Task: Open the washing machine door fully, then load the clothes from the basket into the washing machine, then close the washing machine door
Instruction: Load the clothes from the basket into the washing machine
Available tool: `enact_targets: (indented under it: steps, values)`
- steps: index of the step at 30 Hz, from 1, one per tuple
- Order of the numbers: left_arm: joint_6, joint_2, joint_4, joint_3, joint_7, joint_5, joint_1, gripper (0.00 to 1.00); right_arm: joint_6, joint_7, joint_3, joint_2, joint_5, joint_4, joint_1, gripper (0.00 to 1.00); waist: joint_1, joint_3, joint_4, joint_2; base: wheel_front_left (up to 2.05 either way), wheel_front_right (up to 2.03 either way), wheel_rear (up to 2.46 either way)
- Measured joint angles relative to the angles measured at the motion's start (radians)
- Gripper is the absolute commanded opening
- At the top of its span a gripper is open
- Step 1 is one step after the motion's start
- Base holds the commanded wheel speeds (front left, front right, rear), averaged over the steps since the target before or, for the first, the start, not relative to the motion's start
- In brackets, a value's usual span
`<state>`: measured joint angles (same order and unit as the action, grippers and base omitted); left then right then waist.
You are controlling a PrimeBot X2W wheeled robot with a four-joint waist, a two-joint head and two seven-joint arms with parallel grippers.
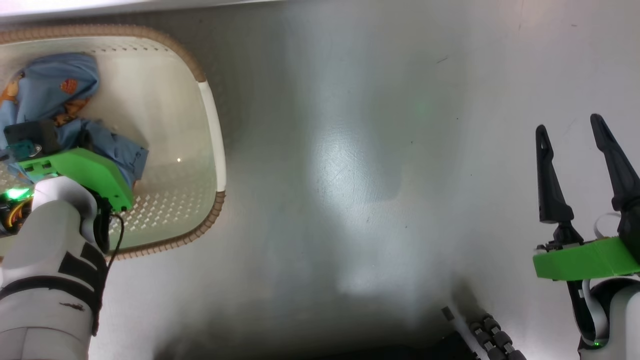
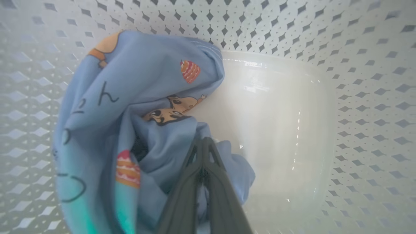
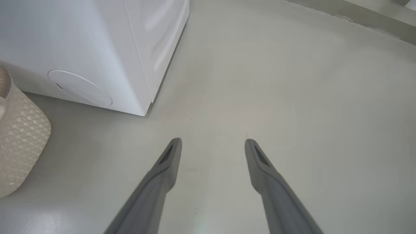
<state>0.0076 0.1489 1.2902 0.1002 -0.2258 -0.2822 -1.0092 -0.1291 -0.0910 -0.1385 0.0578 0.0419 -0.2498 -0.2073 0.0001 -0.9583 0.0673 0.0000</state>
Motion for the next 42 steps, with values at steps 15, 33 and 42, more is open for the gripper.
enact_targets:
  steps: [15, 33, 42]
  values:
    - [-0.020, 0.006, 0.002, 0.014, -0.021, -0.017, 0.035, 0.00, 0.000, -0.026, 0.032, -0.002, 0.000, 0.078, -0.044, 1.00, -0.0001, 0.084, 0.001, 0.0000, 0.00, 0.00, 0.00]
    - [-0.053, 0.014, -0.230, 0.028, -0.024, 0.014, 0.282, 0.00, 0.000, -0.053, 0.061, -0.003, -0.013, 0.197, -0.058, 1.00, -0.0001, 0.290, -0.016, 0.0000, 0.00, 0.00, 0.00]
    - [-0.067, 0.012, -0.385, 0.021, -0.028, 0.034, 0.426, 0.00, 0.000, -0.062, 0.066, -0.003, -0.018, 0.242, -0.055, 1.00, -0.0001, 0.402, -0.031, 0.0000, 0.00, 0.00, 0.00]
